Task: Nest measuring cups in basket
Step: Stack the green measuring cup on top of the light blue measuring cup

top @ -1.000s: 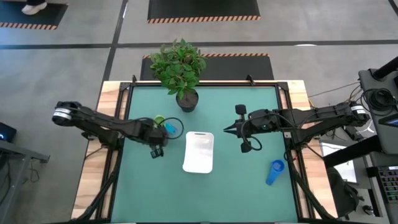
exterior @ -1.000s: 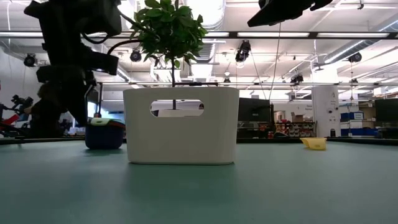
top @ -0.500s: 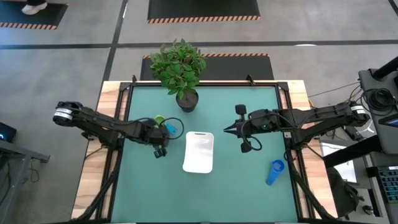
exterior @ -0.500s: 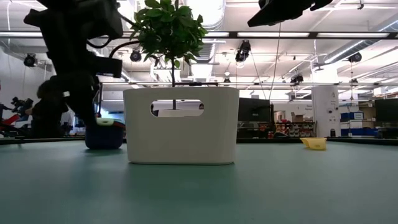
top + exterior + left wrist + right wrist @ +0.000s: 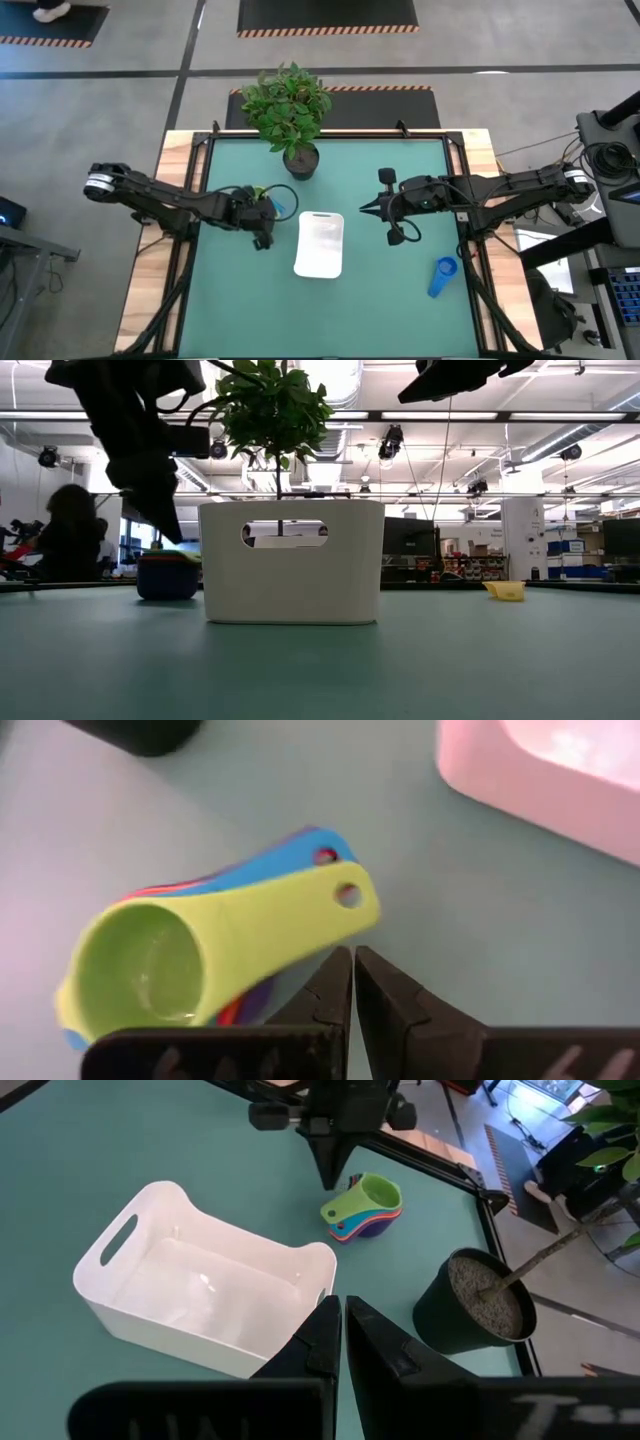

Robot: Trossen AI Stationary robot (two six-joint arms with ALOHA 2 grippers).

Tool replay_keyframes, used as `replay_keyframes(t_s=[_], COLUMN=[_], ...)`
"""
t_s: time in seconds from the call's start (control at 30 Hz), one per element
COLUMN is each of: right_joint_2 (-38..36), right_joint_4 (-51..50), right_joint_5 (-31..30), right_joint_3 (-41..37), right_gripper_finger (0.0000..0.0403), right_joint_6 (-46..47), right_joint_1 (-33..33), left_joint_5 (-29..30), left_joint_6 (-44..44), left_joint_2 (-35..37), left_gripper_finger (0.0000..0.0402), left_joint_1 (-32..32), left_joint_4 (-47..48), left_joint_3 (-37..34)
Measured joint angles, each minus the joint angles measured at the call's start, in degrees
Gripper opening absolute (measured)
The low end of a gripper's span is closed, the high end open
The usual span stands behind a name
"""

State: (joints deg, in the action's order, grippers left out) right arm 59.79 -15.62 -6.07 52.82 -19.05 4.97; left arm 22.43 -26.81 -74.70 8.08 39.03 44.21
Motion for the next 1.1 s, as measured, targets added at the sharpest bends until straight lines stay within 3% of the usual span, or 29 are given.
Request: replay_keyframes(t_s=[0.4,1.1], right_joint_2=[0.0,0.0], right_joint_4=[-0.1,0.0], right_joint_5=[0.0,0.0], right_joint_3=[0.0,0.0], right_gripper_finger=[0.0009,0.0009], right_joint_6=[0.0,0.2], right_joint_1=[0.0,0.0], left_joint_5=[-1.9,6.6], left_joint_6=[0.9,-0.5], left_joint_2=[-3.5,-5.5], left_gripper_finger=[0.0,0.0], left_joint_1=[0.0,0.0], left_joint_4=[-5.3,-6.6], left_joint_3=[-2.4,-2.6])
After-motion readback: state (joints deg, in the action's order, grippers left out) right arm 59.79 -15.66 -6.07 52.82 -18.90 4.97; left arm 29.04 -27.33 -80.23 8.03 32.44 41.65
